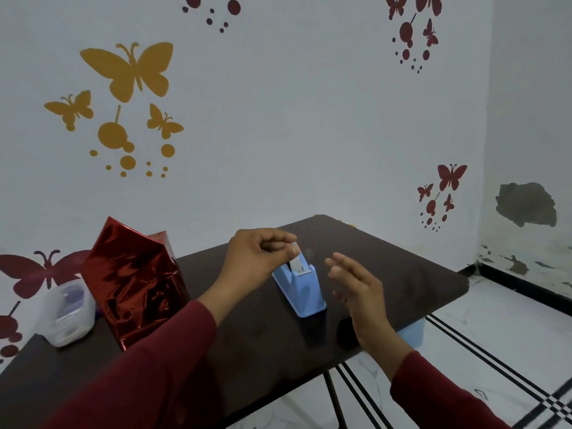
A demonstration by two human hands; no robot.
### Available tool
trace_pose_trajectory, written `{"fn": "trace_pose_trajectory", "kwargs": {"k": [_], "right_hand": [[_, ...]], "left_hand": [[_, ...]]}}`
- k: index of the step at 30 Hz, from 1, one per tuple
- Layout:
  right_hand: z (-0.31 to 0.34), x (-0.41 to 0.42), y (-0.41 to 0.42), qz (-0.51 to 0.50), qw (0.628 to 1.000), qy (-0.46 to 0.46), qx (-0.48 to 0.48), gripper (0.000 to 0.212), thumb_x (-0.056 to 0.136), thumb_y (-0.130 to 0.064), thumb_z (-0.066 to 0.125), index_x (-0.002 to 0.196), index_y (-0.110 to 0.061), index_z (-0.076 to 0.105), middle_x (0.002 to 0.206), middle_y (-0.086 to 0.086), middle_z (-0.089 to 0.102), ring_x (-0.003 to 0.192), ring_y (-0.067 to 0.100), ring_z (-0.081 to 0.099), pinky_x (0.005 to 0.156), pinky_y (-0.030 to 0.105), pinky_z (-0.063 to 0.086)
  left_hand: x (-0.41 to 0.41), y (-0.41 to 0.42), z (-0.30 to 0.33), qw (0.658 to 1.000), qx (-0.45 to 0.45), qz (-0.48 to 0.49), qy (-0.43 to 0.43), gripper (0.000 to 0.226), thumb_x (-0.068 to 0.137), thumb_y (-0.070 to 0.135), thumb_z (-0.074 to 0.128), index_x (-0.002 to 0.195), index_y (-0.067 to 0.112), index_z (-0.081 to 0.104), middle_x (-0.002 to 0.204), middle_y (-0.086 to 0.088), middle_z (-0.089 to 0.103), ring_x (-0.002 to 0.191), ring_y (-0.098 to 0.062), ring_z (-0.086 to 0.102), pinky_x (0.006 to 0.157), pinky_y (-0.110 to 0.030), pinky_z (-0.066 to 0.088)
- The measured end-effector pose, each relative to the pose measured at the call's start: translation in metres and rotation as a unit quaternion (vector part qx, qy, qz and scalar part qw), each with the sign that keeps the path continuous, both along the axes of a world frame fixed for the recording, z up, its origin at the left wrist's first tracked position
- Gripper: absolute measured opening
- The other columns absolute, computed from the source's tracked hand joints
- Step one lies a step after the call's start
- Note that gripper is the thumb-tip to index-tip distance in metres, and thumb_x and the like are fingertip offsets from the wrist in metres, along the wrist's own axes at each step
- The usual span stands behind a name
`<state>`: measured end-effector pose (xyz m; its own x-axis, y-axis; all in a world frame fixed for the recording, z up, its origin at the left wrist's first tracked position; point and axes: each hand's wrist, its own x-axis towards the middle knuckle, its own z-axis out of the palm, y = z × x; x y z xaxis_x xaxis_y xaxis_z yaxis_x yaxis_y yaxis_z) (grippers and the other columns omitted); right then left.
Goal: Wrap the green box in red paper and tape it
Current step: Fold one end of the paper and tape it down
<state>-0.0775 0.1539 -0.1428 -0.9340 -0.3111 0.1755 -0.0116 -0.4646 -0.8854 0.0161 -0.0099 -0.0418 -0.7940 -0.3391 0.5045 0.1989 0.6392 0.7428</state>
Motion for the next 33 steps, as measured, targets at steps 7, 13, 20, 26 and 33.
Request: {"fn": "trace_pose_trajectory", "kwargs": {"k": [7, 13, 20, 26, 33], "right_hand": [[0.061, 0.021, -0.027, 0.053, 0.981, 0.181, 0.039, 0.044, 0.089, -0.007, 0.078, 0.131, -0.016, 0.066, 0.105, 0.001, 0.080, 0.104, 0.012, 0.075, 0.090, 0.028, 0.060], [0.088, 0.051, -0.055, 0.097, 0.984, 0.145, 0.024, 0.042, 0.089, -0.007, 0.079, 0.127, -0.017, 0.067, 0.093, 0.006, 0.080, 0.094, 0.012, 0.076, 0.086, 0.025, 0.060], [0.117, 0.074, -0.103, 0.154, 0.981, 0.102, 0.055, 0.032, 0.087, -0.011, 0.080, 0.117, -0.022, 0.074, 0.095, 0.001, 0.081, 0.080, 0.016, 0.065, 0.081, 0.033, 0.058], [0.137, 0.087, -0.145, 0.170, 0.977, 0.115, 0.064, 0.045, 0.086, -0.022, 0.082, 0.129, -0.027, 0.069, 0.109, -0.011, 0.076, 0.109, 0.006, 0.066, 0.093, 0.032, 0.050], [0.145, 0.100, -0.191, 0.148, 0.966, 0.168, 0.130, 0.102, 0.083, -0.024, 0.086, 0.162, -0.037, 0.021, 0.159, -0.008, 0.045, 0.142, 0.023, 0.048, 0.108, 0.032, 0.037]], "left_hand": [[0.031, -0.015, 0.022, 0.998, 0.019, 0.040, 0.039, 0.016, 0.082, 0.012, 0.085, 0.097, 0.016, 0.081, 0.084, 0.004, 0.080, 0.085, -0.007, 0.077, 0.079, -0.015, 0.056], [0.075, -0.031, 0.044, 0.993, -0.002, 0.106, 0.052, 0.014, 0.086, 0.019, 0.083, 0.099, 0.020, 0.081, 0.079, 0.004, 0.079, 0.082, -0.005, 0.076, 0.087, -0.022, 0.057], [0.145, -0.080, 0.086, 0.945, -0.087, 0.287, 0.130, 0.018, 0.085, 0.038, 0.081, 0.102, 0.033, 0.080, 0.083, 0.026, 0.075, 0.079, 0.001, 0.070, 0.084, -0.014, 0.052], [0.191, -0.132, 0.107, 0.957, -0.107, 0.268, 0.008, 0.042, 0.076, 0.057, 0.082, 0.112, 0.037, 0.074, 0.104, 0.022, 0.073, 0.096, 0.010, 0.059, 0.080, -0.014, 0.041], [0.172, -0.161, 0.103, 0.971, -0.085, 0.183, -0.129, 0.031, 0.078, 0.059, 0.080, 0.101, 0.038, 0.079, 0.113, 0.018, 0.074, 0.118, -0.012, 0.063, 0.103, -0.039, 0.049]]}}
